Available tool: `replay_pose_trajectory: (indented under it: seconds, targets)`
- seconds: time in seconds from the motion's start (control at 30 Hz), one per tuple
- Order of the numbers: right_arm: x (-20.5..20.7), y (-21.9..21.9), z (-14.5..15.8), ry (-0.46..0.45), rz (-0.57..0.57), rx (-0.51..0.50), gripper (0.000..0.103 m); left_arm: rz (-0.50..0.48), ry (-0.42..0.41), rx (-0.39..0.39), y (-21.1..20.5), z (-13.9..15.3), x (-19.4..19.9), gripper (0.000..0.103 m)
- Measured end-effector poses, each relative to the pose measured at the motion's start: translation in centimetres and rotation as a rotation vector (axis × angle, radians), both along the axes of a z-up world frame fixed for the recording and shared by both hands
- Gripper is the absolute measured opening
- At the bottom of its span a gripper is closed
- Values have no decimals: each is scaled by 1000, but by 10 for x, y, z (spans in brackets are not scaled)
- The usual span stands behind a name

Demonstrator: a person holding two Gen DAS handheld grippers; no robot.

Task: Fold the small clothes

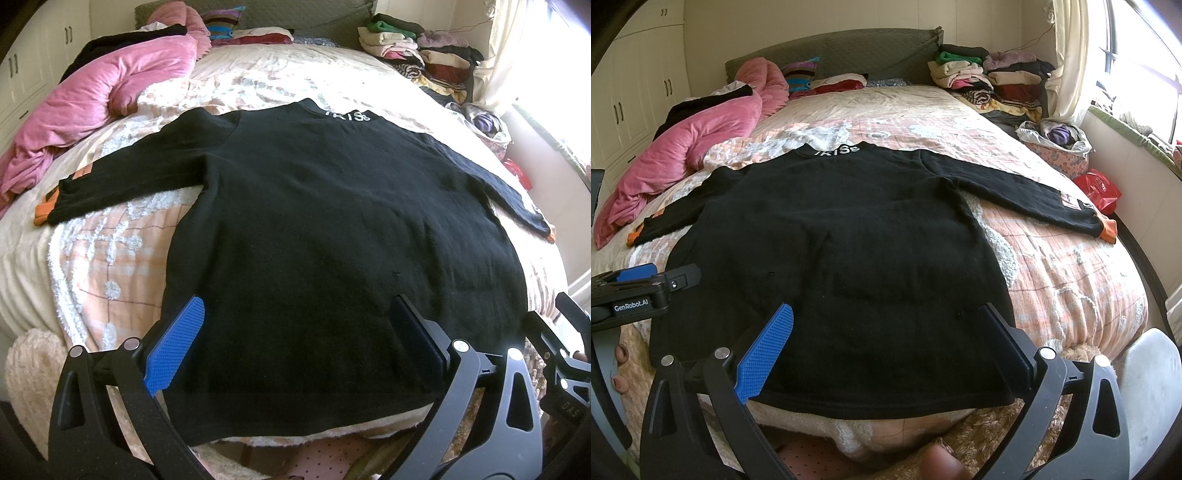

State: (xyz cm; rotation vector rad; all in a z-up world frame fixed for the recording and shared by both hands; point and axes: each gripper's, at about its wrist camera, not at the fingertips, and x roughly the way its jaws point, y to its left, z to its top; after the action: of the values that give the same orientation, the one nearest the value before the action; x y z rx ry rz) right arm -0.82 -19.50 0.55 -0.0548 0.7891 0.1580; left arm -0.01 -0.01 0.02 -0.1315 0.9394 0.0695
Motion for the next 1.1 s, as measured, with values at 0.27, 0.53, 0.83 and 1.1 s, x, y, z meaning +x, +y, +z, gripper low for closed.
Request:
replay_pose_trajectory:
  seconds: [0.27, 0.53, 0.83, 1.1]
  targets:
    - [0, 0, 0, 1, -1, 1, 99, 0, 0, 0, 0, 0, 0, 94]
    - [0, 0, -1, 1, 0, 2, 99, 0, -1, 1, 0, 0, 0, 94]
    - [3, 1, 0, 0, -2, 2, 99, -15, 6, -4, -2, 3, 3, 94]
    - [12, 4, 4, -5, 11, 13, 99, -9, -11, 15, 1, 6, 18, 94]
